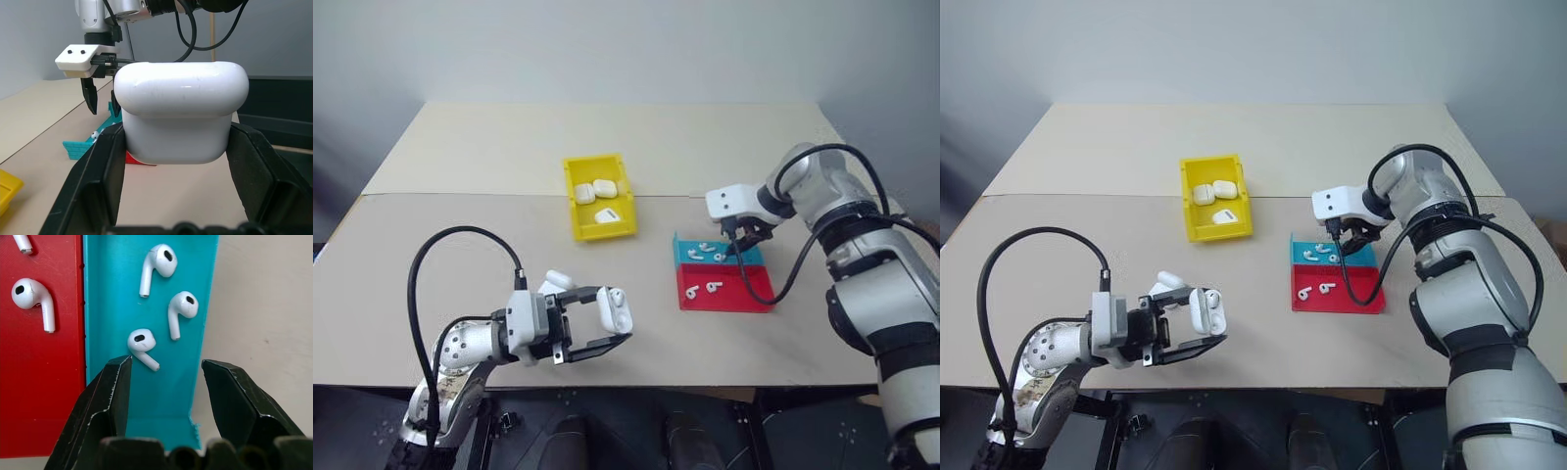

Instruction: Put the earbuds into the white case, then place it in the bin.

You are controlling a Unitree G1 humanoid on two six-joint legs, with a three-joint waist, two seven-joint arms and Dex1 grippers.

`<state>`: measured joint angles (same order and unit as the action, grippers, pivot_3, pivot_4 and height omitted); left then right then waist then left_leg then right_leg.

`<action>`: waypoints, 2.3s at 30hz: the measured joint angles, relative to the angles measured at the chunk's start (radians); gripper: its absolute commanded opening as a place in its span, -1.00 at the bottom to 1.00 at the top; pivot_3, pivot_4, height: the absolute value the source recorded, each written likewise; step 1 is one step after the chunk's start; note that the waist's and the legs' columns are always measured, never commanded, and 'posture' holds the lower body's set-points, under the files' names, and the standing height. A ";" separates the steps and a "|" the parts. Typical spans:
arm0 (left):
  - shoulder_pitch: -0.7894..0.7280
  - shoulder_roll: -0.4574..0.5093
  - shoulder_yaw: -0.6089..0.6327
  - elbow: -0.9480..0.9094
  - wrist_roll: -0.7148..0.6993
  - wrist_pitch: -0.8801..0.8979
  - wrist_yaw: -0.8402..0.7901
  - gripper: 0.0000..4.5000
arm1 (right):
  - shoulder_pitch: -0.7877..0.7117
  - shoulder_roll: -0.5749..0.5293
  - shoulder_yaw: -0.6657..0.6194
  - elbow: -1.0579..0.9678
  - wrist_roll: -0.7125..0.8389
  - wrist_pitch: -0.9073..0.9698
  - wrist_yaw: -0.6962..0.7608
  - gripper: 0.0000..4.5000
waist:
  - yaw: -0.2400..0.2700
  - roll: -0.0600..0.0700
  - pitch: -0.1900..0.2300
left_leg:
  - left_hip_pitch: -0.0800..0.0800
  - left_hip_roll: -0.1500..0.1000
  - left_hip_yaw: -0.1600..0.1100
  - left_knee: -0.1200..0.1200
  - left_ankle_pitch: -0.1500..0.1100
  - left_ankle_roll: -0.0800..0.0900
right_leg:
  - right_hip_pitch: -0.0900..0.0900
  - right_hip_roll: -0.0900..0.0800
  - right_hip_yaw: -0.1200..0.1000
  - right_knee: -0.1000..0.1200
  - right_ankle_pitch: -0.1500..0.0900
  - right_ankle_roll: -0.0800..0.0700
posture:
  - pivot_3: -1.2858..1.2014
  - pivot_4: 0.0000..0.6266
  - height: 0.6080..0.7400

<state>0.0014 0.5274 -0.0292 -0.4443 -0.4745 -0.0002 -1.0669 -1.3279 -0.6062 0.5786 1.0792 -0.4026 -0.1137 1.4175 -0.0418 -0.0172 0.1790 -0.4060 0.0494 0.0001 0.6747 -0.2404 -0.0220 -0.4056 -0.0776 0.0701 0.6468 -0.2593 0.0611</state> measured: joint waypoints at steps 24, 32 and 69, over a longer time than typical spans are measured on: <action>0.027 0.025 -0.003 -0.058 -0.023 0.044 0.056 0.23 | 0.017 0.039 -0.010 0.021 -0.016 -0.060 0.033 -0.17 | -0.001 0.000 0.000 | 0.000 0.000 0.000 0.000 0.000 0.000 | 0.000 0.000 0.000 0.000 0.000 0.000 | 0.03 -0.52 1.00; 0.054 0.060 0.014 -0.069 -0.036 0.052 0.068 0.23 | 0.018 0.054 -0.008 0.066 -0.047 -0.086 0.002 -0.17 | -0.002 0.000 0.000 | 0.000 0.000 0.000 0.000 0.000 0.000 | 0.000 0.000 0.000 0.000 0.000 0.000 | 0.03 -0.52 1.00; 0.018 0.050 -0.020 -0.070 -0.020 0.051 0.095 0.23 | 0.013 0.069 -0.014 0.109 -0.086 -0.119 -0.047 -0.41 | -0.002 0.000 0.000 | 0.001 0.000 0.000 0.000 0.000 0.000 | 0.001 0.000 0.000 0.000 0.000 0.000 | 0.03 -0.52 1.00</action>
<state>0.0189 0.5771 -0.0494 -0.5146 -0.4948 0.0509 -0.9715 -1.3146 -0.5374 0.5649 1.1884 -0.4882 -0.2326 1.3709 -0.0439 -0.0167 0.1792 -0.4050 0.0493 0.0001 0.6745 -0.2403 -0.0221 -0.4050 -0.0775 0.0701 0.6473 -0.2593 0.0610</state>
